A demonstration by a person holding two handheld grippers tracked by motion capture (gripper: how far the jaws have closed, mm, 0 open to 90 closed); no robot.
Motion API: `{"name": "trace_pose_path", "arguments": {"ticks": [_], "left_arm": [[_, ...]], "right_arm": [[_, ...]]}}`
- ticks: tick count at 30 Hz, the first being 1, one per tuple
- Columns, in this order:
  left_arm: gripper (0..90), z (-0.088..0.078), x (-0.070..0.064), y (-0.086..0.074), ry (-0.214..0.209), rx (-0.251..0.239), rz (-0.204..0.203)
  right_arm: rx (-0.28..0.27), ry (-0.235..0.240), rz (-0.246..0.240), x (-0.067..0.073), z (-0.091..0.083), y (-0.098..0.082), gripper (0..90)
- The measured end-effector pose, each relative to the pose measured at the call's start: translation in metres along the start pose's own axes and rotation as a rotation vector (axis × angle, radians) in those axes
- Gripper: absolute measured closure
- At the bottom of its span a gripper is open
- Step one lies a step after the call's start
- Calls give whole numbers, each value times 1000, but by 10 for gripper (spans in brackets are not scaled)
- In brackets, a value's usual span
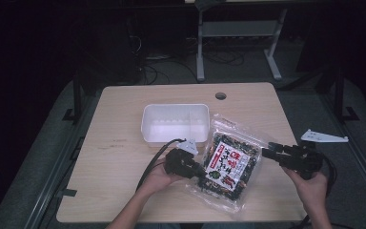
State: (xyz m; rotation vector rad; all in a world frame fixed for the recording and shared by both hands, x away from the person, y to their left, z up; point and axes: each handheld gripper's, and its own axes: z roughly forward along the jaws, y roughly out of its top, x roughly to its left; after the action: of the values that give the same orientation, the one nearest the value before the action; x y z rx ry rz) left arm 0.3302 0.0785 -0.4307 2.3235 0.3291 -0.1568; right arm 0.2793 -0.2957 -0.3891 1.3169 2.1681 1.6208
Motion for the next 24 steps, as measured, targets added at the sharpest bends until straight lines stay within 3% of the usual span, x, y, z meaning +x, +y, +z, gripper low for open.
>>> {"name": "trace_pose_path", "arguments": {"ticks": [5, 11, 13, 15, 17, 24], "left_arm": [[695, -2, -2, 0, 7, 0, 15], [698, -2, -5, 2, 21, -6, 39], [700, -3, -5, 1, 22, 1, 35], [700, -3, -4, 0, 22, 3, 38], [703, -3, -5, 0, 27, 4, 39], [708, -4, -5, 1, 27, -6, 38]], "right_arm": [[20, 27, 15, -2, 7, -3, 489], [117, 82, -6, 2, 31, -8, 511], [126, 85, -17, 5, 34, -7, 518], [124, 96, -16, 5, 34, -7, 545], [94, 153, 9, 4, 29, -6, 624], [70, 190, -18, 11, 21, -3, 713]]}}
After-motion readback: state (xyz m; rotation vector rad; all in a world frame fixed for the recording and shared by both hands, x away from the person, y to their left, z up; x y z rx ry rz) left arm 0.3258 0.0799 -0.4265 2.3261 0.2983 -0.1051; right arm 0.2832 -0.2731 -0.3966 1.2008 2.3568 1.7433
